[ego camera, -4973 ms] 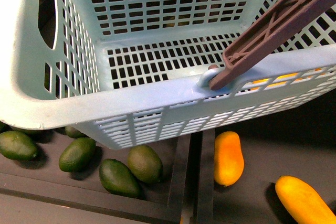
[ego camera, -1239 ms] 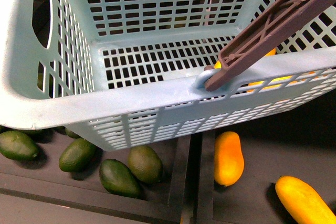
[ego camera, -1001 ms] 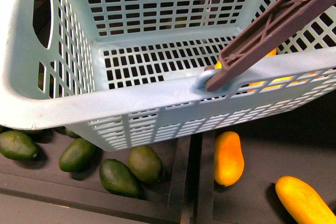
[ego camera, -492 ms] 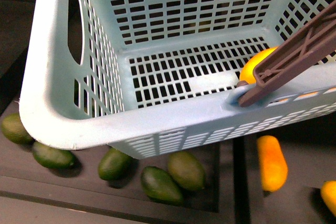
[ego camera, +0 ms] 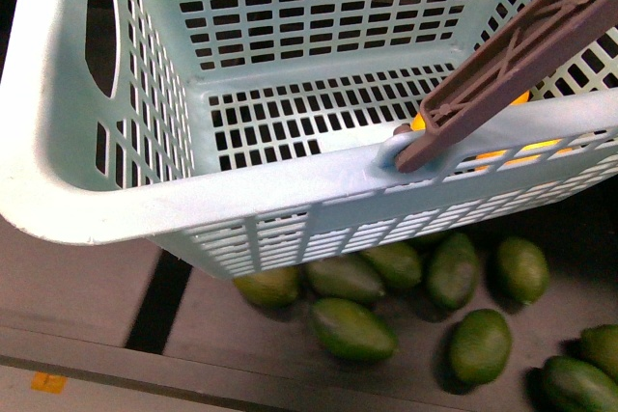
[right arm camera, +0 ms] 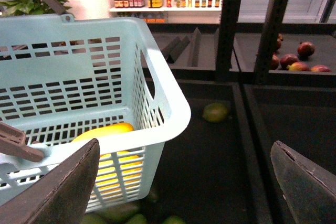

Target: Pick lemon and mango into basket

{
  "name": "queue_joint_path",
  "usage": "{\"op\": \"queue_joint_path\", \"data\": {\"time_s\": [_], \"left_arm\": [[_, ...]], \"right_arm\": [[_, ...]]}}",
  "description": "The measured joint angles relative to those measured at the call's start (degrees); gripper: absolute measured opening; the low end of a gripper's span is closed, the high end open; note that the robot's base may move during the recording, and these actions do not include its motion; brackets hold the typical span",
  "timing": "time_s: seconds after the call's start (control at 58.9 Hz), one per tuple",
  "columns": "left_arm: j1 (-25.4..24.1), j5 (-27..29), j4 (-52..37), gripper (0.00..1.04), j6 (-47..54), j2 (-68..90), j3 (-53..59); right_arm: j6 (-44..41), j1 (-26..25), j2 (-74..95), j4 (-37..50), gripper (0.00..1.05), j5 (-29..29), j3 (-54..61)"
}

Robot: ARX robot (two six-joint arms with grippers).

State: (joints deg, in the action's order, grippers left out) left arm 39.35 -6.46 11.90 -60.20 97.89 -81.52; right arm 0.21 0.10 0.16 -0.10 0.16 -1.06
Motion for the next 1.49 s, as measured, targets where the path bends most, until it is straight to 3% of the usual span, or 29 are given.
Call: {"op": "queue_joint_path", "data": {"time_s": [0.933, 0.984, 1.035, 1.103, 1.494], "left_arm": [[-0.5, 0.7, 0.0, 0.05, 0.6, -0.1, 0.0], [0.3, 6.8, -0.7, 0.05, -1.9, 0.3, -0.1], [1.1, 19.0, -2.2, 0.05, -12.1, 2.8, -2.1], [-0.2, 23.7, -3.2, 0.05, -17.2, 6.4, -5.5], [-9.5, 20.7, -5.4, 0.05, -23.0, 29.1, -22.8]], "right_arm": [[0.0, -0.1, 0.0, 0.0, 0.96, -0.3, 0.0], [0.0, -0.1, 0.0, 0.0, 0.96, -0.3, 0.0], [0.0, -0.1, 0.0, 0.0, 0.96, -0.2, 0.0], [0.0, -0.1, 0.0, 0.0, 0.96, -0.2, 0.0], [0.0, -0.1, 0.0, 0.0, 0.96, -0.2, 0.0]]}}
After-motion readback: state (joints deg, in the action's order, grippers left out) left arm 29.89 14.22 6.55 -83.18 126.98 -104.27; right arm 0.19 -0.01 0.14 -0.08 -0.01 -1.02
